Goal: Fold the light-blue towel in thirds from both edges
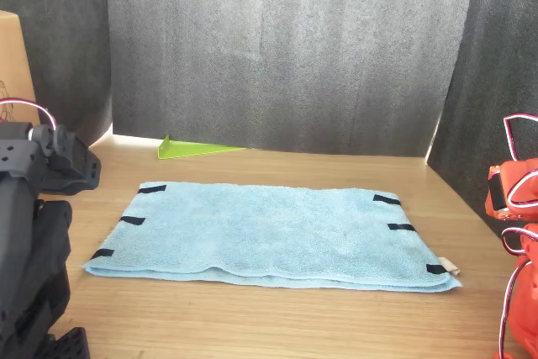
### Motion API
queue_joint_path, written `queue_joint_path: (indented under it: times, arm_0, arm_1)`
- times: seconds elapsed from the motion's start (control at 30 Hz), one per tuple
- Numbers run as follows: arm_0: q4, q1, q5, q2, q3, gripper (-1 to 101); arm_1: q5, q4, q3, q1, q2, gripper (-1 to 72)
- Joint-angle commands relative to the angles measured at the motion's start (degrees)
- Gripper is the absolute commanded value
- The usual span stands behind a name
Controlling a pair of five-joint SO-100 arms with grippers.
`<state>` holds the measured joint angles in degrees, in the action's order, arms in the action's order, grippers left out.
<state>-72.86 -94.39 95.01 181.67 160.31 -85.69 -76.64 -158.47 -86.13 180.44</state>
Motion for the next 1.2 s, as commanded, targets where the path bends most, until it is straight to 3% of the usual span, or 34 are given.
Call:
queue_joint_path:
  times: [0.0,0.33,0.57,0.67,0.7,0.77,0.9,1.0,1.17]
  arm_0:
    - [-0.4,-0.7,0.9,0.4,-0.2,0]
    - [-0.2,-1.9,2.1,-2.5,-2.8,0]
    - [3.8,-0.5,2.2,-19.5,-11.9,0]
    - [3.6,0.1,1.9,-27.8,-18.5,0]
    - [3.3,0.1,1.7,-31.4,-21.3,0]
    - [3.0,0.1,1.6,-38.4,-26.3,0]
    - [2.7,0.4,2.2,-49.3,-33.2,6]
    - [2.4,1.7,2.2,-54.7,-35.4,9]
    - [2.9,5.1,1.8,-58.3,-34.0,16]
  arm_1:
    - [-0.5,-0.7,-0.1,-0.5,0.0,0.0]
    - [-1.4,-0.5,4.8,-1.0,-4.1,-0.1]
    - [2.1,2.4,24.0,-0.8,-31.9,-0.1]
    - [4.5,-1.7,36.5,-2.9,-47.5,-0.1]
    - [7.9,-4.3,41.7,-3.4,-53.9,-0.1]
    - [6.8,-6.8,49.4,-3.9,-64.3,-0.1]
    - [8.2,-5.3,55.2,-4.8,-72.6,-0.1]
    - [9.8,-8.9,60.6,-7.6,-78.3,-0.1]
    - [7.2,-11.3,63.5,-12.4,-85.8,12.0]
